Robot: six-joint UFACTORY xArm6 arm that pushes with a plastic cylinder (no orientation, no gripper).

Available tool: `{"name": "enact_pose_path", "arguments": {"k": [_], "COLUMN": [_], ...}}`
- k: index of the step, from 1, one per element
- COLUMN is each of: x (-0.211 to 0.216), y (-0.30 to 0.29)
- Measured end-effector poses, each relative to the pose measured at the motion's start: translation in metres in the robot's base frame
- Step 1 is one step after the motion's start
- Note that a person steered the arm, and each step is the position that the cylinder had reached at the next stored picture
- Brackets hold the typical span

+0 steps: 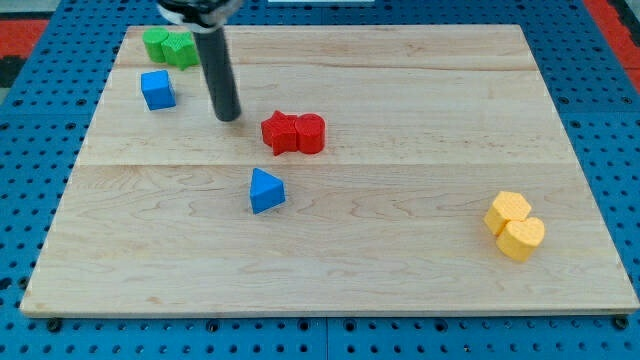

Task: Move the green blocks towards the red blocks

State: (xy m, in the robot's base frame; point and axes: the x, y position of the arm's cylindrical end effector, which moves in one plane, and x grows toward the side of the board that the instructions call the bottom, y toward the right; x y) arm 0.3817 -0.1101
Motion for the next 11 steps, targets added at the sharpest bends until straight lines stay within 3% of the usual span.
{"name": "enact_pose_path", "arguments": {"k": [1, 2, 3, 4, 6, 7, 8, 9, 10, 11], "x": [-0.008, -0.053, -0.132, -0.168, -0.13, -0.099, -0.068, -0.01, -0.015, -0.02], "y": [-0.135, -0.193, -0.17, -0.168, 0.014, 0.023, -0.007, -0.027, -0.074, -0.072]}}
